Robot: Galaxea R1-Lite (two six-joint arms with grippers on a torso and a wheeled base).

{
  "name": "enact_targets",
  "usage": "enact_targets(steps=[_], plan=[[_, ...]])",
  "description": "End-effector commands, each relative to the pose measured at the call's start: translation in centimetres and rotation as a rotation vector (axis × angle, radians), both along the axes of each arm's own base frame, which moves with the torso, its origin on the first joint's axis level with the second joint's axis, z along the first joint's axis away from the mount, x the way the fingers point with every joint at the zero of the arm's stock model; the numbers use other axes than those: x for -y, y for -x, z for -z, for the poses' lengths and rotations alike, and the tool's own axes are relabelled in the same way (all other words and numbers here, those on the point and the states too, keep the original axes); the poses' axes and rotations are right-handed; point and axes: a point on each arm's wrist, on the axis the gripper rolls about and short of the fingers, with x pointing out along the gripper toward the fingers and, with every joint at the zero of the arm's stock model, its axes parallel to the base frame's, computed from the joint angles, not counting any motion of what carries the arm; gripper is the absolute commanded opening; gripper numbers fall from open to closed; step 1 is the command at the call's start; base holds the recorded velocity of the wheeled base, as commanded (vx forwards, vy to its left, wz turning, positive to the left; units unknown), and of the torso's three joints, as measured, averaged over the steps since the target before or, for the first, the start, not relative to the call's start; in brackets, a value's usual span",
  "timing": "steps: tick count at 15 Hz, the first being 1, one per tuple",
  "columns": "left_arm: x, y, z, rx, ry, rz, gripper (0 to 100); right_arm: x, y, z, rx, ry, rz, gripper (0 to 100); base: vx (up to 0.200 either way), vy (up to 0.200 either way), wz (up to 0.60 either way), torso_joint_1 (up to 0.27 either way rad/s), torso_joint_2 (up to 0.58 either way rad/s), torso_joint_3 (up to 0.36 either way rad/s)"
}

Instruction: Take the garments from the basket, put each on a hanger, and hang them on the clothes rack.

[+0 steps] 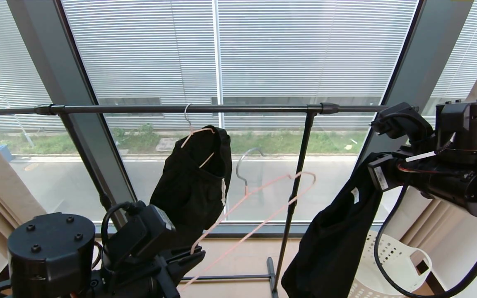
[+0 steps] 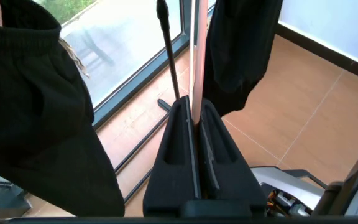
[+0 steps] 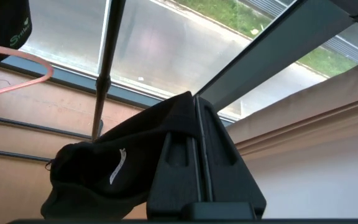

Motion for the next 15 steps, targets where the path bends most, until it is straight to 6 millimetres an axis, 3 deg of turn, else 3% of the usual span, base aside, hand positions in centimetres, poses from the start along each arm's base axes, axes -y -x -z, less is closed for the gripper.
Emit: enact_targets(steps=[1, 5, 10, 15], plan=[[-0.2, 0.9, 0.7, -0.024, -0.016, 0.042, 0, -0.1, -0.7, 0.4, -0.012, 0.007, 0.009, 0, 0.000, 0.000, 0.00, 0.000, 0.00, 0.000], [1.1, 1.4, 0.4, -0.011, 0.003, 0.103, 0, -0.2, -0.6, 0.6, -0.016, 0.020, 0.027, 0, 0.000, 0.000, 0.00, 0.000, 0.00, 0.000], [3.5, 0.0, 0.1, 0.029, 0.051, 0.126, 0, -0.9, -0.2, 0.3, -0.004, 0.013, -0.003, 0, 0.000, 0.000, 0.00, 0.000, 0.00, 0.000], [4.0, -0.2, 0.1, 0.032, 0.054, 0.132, 0, -1.6, 0.3, 0.4, -0.002, 0.019, -0.011, 0, 0.000, 0.000, 0.00, 0.000, 0.00, 0.000]])
